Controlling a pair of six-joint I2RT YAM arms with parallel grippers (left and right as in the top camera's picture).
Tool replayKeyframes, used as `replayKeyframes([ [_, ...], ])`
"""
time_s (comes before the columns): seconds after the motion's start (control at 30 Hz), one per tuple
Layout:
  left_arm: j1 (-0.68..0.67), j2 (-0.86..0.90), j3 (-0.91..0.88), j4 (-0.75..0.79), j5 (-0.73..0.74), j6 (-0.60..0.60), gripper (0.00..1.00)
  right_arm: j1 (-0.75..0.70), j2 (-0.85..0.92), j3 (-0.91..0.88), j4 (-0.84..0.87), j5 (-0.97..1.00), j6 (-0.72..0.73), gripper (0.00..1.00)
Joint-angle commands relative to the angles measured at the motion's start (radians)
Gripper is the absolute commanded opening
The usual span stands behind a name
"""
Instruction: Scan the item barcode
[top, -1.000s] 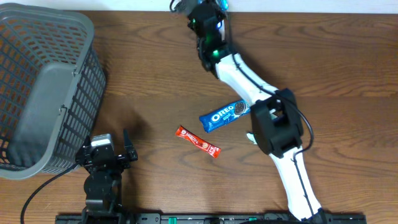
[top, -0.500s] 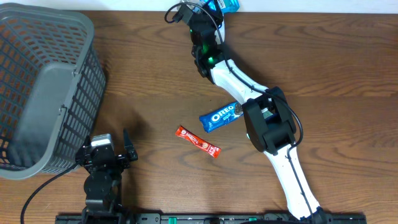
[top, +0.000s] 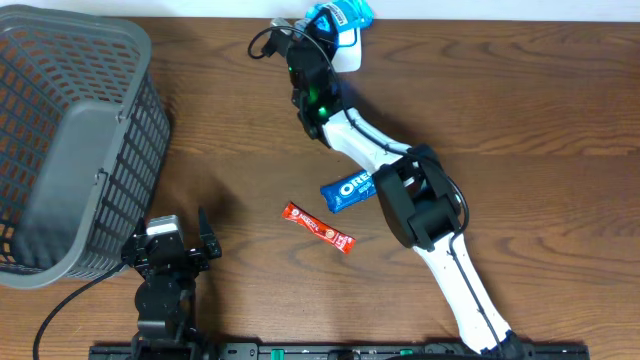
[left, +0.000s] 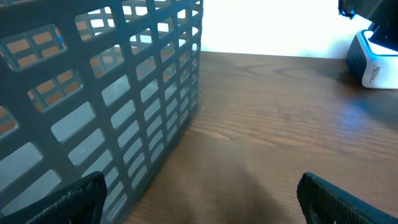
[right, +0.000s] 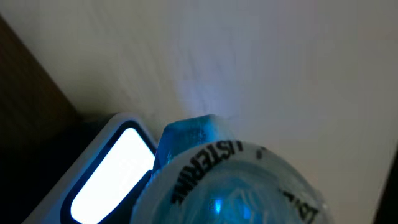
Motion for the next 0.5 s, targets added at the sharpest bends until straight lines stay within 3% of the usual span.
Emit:
replayKeyframes([
  [0.0,0.004,0.000,-0.027,-0.003,-0.012,0.017,0.98,0.000,-0.046,0.025,0.016,0.086,-0.044,0.27],
  [0.27,0.004,0.000,-0.027,-0.003,-0.013,0.017,0.98,-0.060,-0.142,0.025,-0.156,0.241,0.096,0.24],
  [0.47,0.004,0.000,-0.027,-0.003,-0.013,0.017,0.98,-0.158,-0.158,0.025,-0.165,0.436,0.102,0.24],
])
